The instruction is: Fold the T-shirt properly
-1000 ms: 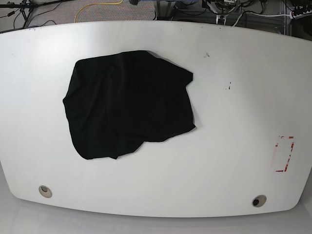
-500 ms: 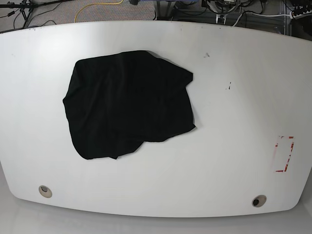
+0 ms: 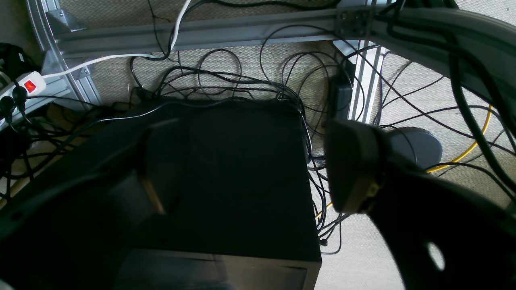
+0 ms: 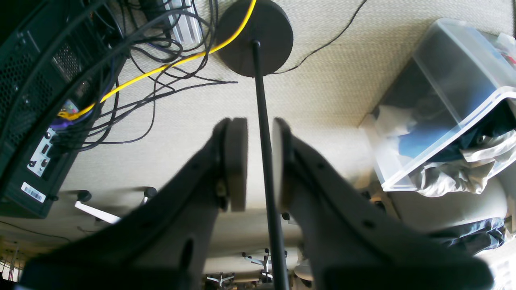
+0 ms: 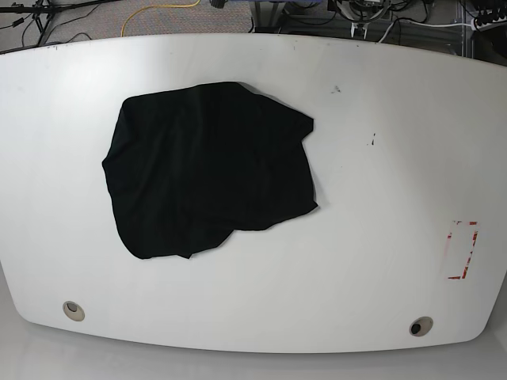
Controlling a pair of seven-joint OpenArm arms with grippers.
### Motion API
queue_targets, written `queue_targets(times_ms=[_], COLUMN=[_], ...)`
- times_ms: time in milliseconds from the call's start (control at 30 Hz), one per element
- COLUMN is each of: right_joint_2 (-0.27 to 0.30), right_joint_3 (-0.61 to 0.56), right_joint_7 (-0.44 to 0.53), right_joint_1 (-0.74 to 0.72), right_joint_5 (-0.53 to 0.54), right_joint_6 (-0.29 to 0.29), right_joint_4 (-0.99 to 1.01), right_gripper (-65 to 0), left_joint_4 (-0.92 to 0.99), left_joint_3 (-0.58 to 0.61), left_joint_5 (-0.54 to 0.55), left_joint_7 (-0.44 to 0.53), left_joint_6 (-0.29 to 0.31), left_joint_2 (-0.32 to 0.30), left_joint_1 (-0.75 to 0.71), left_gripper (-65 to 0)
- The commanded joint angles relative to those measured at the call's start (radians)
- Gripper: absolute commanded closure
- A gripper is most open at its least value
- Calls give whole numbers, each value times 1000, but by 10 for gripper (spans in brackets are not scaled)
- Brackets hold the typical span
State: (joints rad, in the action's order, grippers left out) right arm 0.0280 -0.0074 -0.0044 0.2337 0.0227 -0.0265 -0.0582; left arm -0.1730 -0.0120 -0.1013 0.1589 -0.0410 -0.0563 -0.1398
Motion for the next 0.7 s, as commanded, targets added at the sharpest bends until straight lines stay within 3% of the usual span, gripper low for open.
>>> queue_targets(times_ms=[0,667], right_joint_2=[4,0], right_joint_3=[3,2], right_joint_7=[-3,-3], right_joint_1=[18,23], right_joint_5=[-8,-8], right_joint_6=[-1,-3], right_joint_4=[-4,3], right_gripper=[-95,-97], left_joint_4=[-2,-1], left_joint_3=[2,1], left_joint_5=[-3,-3], left_joint_7=[12,19], left_joint_6=[-1,1], left_joint_2=[-4,-7], left_joint_1=[-9,-8], left_gripper=[-487,-496])
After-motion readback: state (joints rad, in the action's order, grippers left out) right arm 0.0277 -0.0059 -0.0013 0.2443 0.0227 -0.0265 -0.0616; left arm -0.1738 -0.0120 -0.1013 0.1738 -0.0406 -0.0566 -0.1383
